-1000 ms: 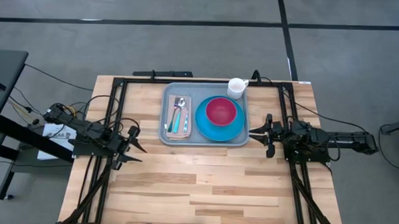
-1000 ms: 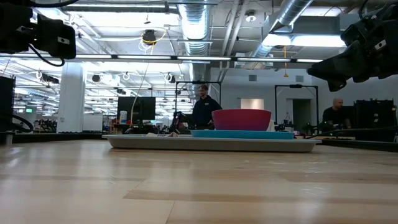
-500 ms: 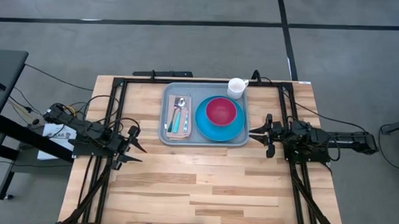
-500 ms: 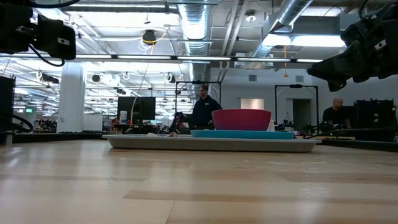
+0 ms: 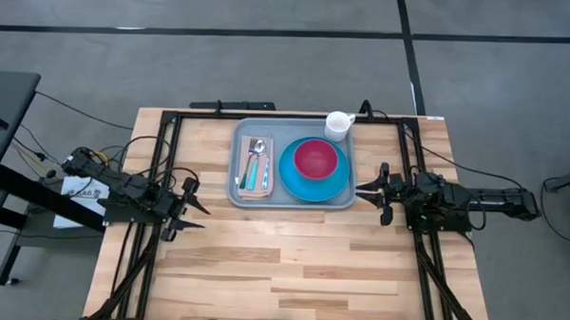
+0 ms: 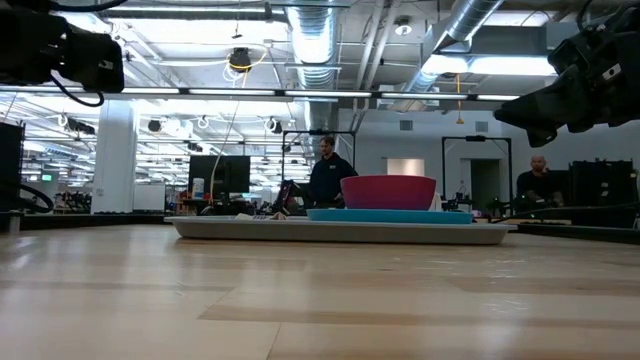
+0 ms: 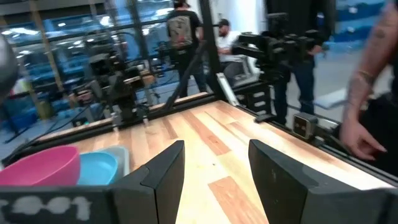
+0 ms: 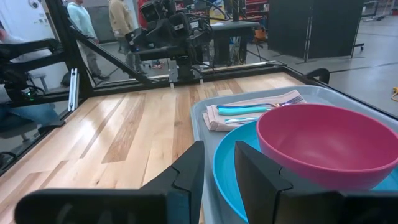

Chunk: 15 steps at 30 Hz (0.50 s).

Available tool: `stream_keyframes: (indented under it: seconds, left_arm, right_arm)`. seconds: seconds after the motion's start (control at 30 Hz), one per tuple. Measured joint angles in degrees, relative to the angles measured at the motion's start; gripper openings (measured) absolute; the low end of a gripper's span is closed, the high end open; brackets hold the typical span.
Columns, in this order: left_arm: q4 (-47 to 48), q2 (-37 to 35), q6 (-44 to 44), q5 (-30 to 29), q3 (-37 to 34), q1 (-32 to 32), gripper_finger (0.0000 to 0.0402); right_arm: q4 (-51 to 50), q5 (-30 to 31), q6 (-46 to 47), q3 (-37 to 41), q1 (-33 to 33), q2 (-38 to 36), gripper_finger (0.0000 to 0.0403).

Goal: Set up tray
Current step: Return to Home Position

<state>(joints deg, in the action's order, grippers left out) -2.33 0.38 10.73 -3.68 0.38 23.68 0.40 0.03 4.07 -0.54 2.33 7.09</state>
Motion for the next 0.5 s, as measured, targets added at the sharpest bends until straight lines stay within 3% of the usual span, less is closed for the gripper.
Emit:
stream_keyframes:
  seconds: [0.5]
  left_arm:
    - [-1.66, -0.02, 2.24, -11.14, 0.0, -0.55, 0.0169]
  right_arm:
    - [0.02, 0.0, 0.01, 0.0, 0.02, 0.0, 0.0082]
